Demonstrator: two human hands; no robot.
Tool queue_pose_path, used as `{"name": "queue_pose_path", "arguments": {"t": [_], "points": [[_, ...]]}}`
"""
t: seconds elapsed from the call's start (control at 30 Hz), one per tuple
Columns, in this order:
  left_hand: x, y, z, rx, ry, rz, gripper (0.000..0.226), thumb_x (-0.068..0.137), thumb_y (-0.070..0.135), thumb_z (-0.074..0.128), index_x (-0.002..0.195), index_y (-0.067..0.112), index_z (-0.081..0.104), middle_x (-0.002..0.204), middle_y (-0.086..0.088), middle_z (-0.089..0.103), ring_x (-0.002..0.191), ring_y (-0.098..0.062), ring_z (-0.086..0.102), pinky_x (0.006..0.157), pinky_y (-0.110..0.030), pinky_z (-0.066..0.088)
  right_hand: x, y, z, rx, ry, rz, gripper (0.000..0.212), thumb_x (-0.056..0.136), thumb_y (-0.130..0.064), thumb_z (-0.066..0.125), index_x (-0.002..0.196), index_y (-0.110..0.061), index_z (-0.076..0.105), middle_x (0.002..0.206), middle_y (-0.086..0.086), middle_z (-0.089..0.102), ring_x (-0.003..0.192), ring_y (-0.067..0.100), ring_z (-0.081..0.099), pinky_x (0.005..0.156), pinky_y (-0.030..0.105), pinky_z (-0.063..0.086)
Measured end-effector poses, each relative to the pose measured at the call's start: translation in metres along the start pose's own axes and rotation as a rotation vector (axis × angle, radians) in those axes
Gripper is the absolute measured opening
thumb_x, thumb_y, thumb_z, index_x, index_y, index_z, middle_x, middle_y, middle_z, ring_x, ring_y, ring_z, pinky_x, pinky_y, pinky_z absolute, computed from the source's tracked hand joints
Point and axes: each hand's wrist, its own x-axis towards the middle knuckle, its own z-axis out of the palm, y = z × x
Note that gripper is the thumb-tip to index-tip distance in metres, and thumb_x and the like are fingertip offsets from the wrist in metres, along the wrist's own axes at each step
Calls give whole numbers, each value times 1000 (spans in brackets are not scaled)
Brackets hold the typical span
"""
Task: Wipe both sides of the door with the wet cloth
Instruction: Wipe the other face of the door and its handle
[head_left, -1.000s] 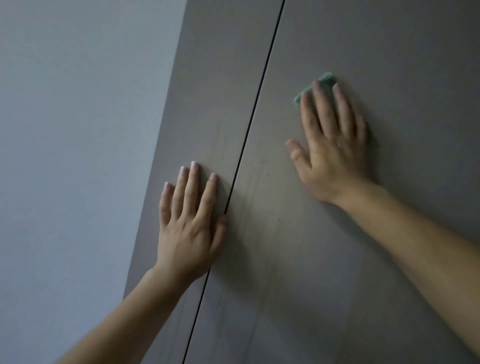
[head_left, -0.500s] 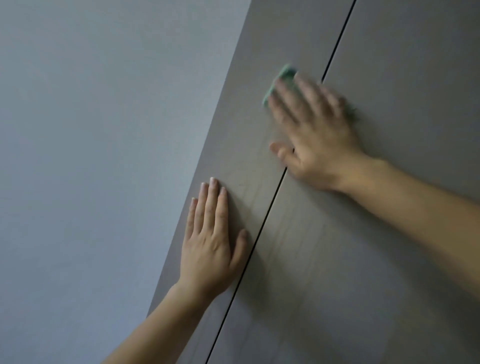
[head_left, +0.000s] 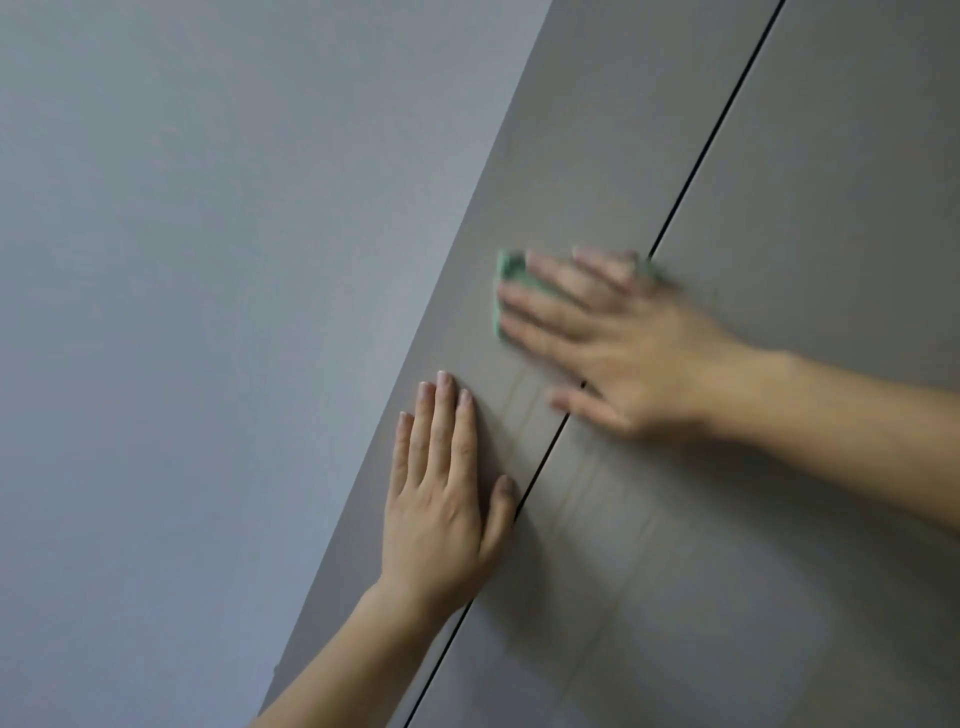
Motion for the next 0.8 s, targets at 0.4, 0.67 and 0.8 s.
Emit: {"name": "queue_pose_path", "arguments": {"t": [0.4, 0.67, 0.8], "points": [[-25, -7, 10, -43, 35, -51, 77, 95, 33, 45, 160, 0, 19, 170, -18, 11, 159, -33, 6, 129, -44, 6, 60, -21, 3, 15, 42, -29, 72, 99, -56, 24, 159, -15, 31, 168, 7, 21, 156, 31, 16, 126, 48, 14], [-32, -8, 13, -32, 15, -80, 80, 96, 37, 43, 160, -2, 16, 170, -21, 6, 159, -35, 2, 129, -49, 5, -35, -27, 7, 15, -21, -130, 64, 104, -51, 33, 159, -18, 32, 168, 2, 24, 155, 26, 20, 125, 46, 18], [-27, 12, 15, -39, 7, -75, 73, 97, 38, 42, 161, 9, 21, 169, -22, 2, 157, -41, -1, 123, -66, 2, -45, -37, 0, 67, 33, 381, 73, 99, -54, 38, 161, -16, 27, 169, 5, 18, 156, 32, 15, 126, 49, 13]]}}
